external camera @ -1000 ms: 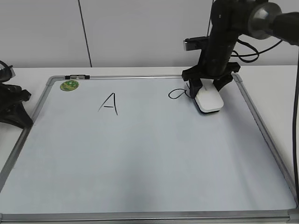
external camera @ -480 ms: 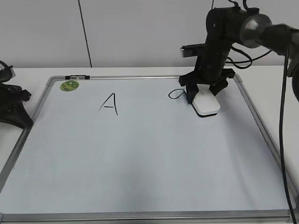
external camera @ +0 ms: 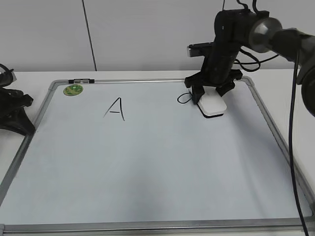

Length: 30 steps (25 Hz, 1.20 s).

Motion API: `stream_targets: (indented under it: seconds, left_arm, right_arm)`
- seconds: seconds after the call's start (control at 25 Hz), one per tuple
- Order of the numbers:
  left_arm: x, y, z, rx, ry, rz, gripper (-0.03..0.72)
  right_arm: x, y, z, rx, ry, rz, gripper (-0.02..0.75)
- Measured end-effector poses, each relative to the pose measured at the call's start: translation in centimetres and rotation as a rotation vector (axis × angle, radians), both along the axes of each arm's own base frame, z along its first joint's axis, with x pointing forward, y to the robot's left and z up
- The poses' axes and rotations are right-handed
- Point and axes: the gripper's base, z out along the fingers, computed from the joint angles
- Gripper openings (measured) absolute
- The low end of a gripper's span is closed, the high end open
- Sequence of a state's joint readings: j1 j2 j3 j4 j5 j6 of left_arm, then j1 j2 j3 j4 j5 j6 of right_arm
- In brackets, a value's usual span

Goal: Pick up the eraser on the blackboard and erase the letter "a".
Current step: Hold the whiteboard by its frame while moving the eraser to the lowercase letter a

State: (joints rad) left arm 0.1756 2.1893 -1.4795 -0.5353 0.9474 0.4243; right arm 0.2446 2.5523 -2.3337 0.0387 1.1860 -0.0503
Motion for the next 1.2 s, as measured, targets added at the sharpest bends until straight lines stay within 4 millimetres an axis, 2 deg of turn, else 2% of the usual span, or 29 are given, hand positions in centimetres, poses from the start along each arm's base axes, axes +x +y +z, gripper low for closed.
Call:
stream_targets:
  seconds: [0.6,0.92,1.2]
  left_arm:
    - [0.0,0.1,-0.1,0.008,0.0,-0.003,0.032]
    - [-0.1,0.2,-0.1,0.03,0.003,-0.02,0.032]
    - [0.0,0.3,-0.1,0.04,0.003,-0.026,0.032]
  right_arm:
    - [0.5,0.8,-0.7,0.038,-0.039,0.019,0.527]
    - [-0.3,4.0,-1.2,-0.054,-0.061,0.154,0.527]
    - [-0.4,4.7,-0.8,-0.022,-0.053,0.194,0.527]
